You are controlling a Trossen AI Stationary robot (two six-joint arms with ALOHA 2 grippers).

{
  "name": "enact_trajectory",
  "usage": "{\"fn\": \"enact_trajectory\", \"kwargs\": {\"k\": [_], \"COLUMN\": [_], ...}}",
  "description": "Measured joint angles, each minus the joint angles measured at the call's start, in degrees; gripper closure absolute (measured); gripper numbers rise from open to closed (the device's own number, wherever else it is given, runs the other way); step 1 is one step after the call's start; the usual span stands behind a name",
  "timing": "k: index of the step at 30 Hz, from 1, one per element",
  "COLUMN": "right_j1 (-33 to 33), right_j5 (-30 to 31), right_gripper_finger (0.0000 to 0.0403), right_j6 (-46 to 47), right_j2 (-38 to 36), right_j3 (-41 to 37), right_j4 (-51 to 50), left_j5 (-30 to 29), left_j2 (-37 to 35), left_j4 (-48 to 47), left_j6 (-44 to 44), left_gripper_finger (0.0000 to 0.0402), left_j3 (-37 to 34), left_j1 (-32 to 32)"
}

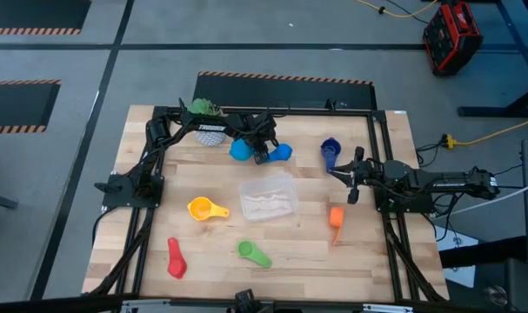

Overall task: Nest measuring cups in basket
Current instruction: Prepare the light blue measuring cup

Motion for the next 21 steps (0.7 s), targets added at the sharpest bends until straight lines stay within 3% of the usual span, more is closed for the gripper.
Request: {"fn": "enact_trajectory", "kwargs": {"k": [21], "right_j1": [0.00], "right_j5": [0.00], "right_gripper_finger": [0.0340], "right_j6": [0.13], "right_j2": [0.00], "right_j3": [-0.02], "right_j4": [-0.02], "left_j5": [0.40], "left_j2": [-0.02], "left_j4": [0.39], "left_j6": [-1.14], "left_gripper_finger": [0.0267], "left_j3": [1.23], "left_j1": [0.00]}}
